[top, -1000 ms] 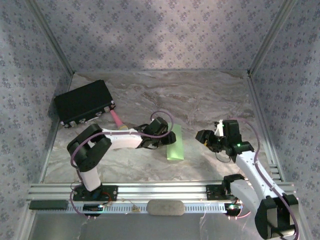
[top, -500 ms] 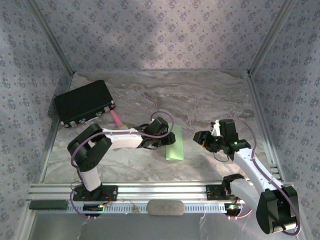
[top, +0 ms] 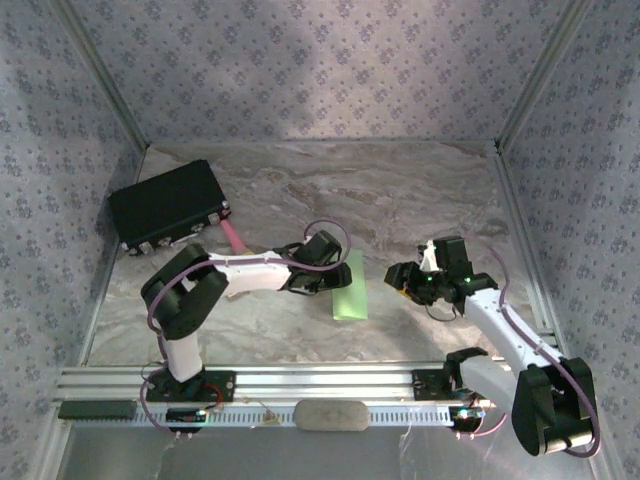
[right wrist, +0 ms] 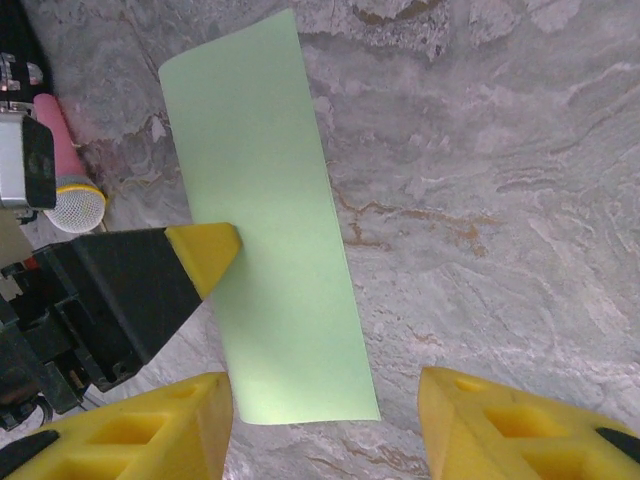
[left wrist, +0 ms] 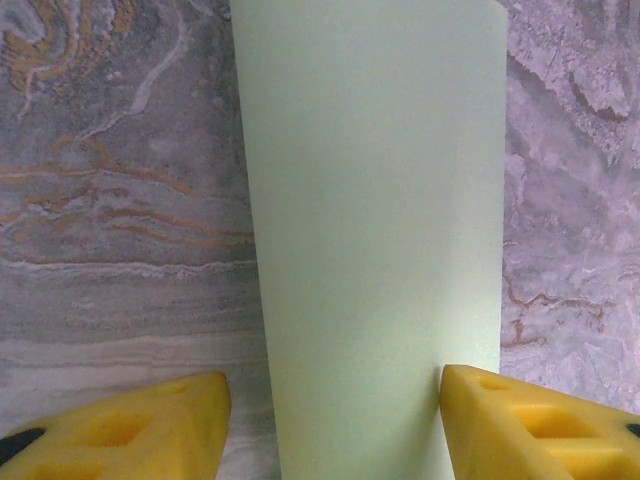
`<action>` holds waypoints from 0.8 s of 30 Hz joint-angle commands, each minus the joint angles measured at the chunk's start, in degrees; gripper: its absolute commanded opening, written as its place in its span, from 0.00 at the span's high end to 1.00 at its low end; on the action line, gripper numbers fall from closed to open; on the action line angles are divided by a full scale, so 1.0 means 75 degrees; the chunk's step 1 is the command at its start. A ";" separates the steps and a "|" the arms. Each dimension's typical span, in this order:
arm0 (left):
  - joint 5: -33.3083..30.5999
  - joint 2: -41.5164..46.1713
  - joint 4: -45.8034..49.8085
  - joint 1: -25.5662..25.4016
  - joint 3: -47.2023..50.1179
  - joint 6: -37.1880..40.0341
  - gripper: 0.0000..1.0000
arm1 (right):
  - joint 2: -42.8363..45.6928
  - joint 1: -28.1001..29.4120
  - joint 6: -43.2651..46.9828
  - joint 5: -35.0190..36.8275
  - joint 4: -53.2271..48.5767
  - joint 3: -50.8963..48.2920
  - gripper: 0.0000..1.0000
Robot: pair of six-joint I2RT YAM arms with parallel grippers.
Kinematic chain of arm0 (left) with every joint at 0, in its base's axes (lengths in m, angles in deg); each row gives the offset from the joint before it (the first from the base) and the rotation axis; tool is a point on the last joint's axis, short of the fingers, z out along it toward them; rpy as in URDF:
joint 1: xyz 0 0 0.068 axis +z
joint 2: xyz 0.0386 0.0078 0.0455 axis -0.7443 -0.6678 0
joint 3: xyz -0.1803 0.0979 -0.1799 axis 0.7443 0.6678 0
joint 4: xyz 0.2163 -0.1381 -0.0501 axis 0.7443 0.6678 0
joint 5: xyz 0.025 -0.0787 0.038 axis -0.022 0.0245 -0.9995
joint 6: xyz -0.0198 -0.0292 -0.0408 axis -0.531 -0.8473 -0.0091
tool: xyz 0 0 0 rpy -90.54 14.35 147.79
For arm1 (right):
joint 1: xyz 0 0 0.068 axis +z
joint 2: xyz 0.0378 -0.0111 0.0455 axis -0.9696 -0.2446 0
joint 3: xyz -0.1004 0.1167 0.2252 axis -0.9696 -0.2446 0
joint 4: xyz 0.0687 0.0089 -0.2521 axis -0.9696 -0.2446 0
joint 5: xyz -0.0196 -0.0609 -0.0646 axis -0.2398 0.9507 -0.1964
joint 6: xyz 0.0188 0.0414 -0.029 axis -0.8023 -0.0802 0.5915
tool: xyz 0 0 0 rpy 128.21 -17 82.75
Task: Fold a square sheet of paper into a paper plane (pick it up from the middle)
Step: First fold the square sheet of paper in half at the center of the table.
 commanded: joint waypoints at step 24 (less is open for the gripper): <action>-0.0521 -0.1206 0.1275 0.0041 -0.0664 0.0524 0.46 | -0.0197 0.0148 0.0193 0.0249 -0.0385 0.0351 0.47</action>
